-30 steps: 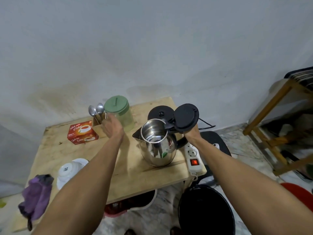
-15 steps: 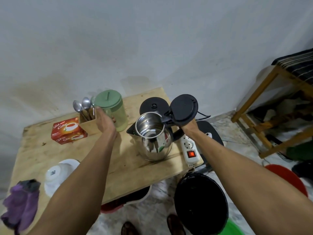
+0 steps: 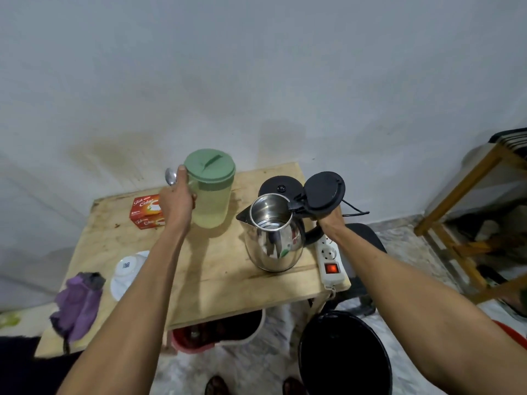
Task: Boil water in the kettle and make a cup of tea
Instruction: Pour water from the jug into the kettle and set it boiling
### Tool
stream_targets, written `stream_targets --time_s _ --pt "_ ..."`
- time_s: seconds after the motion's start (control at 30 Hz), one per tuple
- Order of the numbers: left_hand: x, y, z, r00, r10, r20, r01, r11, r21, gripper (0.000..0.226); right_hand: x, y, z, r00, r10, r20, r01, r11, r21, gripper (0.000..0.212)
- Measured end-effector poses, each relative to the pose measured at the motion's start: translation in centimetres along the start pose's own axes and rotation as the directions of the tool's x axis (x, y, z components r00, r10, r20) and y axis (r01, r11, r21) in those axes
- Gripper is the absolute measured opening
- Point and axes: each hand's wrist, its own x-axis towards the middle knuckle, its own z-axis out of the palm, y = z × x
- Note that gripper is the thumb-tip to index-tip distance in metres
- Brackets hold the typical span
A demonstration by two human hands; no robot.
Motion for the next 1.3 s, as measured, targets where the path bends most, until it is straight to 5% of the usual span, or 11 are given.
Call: stream_targets --time_s 0.2,0.5,1.3 --pt "-1.2 4.0 -2.2 0.984 0.153 0.092 -0.163 0.979 0.123 0.056 -0.4 -0.3 0.0 1.000 -0.014 0.008 0.014 1.000 -0.007 0.027" --pt "-2.6 7.9 -2.2 0.928 0.227 0.295 -0.317 0.898 0.307 0.057 -0.1 0.1 -0.1 1.000 0.002 0.010 -0.002 1.000 -0.006 0.024" --pt "-3.8 11.7 0.4 0.834 0.145 0.533 -0.501 0.605 0.618 0.051 0.6 0.6 0.0 1.000 -0.020 -0.004 0.020 0.999 -0.027 0.023"
